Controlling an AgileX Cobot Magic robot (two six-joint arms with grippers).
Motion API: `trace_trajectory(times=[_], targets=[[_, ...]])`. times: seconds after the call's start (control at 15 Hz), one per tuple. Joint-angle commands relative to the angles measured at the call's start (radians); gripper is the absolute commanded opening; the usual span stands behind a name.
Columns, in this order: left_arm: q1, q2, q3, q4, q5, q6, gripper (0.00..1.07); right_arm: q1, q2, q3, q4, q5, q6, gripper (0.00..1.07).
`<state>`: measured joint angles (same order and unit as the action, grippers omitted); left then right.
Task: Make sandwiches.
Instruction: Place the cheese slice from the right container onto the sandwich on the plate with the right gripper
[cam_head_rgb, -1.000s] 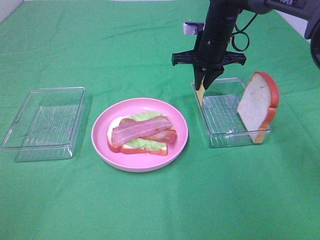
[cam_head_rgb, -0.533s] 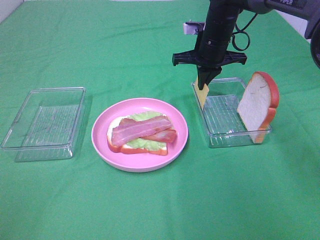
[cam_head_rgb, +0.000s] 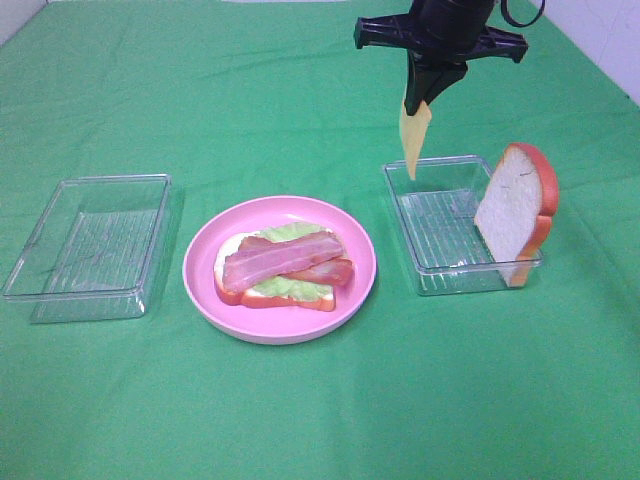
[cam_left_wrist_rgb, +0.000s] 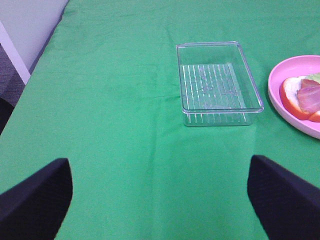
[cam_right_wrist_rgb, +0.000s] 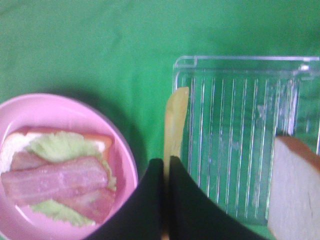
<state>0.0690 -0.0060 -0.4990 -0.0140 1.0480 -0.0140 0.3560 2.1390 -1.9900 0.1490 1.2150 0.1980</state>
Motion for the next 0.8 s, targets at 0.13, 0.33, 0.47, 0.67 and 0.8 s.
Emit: trace_trajectory(times=[0.13,0.33,0.47,0.67,0.8], targets=[[-0.002,-0.021,0.001,-0.003,-0.004,-0.003,0.88,0.001,-0.171,0.245,0.179,-0.143,-0.074,0.0],[-0.002,-0.021,0.001,-0.003,-0.004,-0.003,0.88,0.013,-0.296,0.478,0.435,-0.294,-0.223,0.0],[-0.002,-0.021,0.001,-0.003,-0.004,-0.003,0.88,0.06,-0.284,0.565,0.615,-0.37,-0.367,0.0],[-0.002,-0.021,0.001,-0.003,-0.004,-0.004,0.88,0.138,-0.207,0.564,0.762,-0.487,-0.456,0.0],[-0.002,-0.021,0.001,-0.003,-0.004,-0.004,0.88,0.164,-0.164,0.562,0.808,-0.524,-0.483,0.0]])
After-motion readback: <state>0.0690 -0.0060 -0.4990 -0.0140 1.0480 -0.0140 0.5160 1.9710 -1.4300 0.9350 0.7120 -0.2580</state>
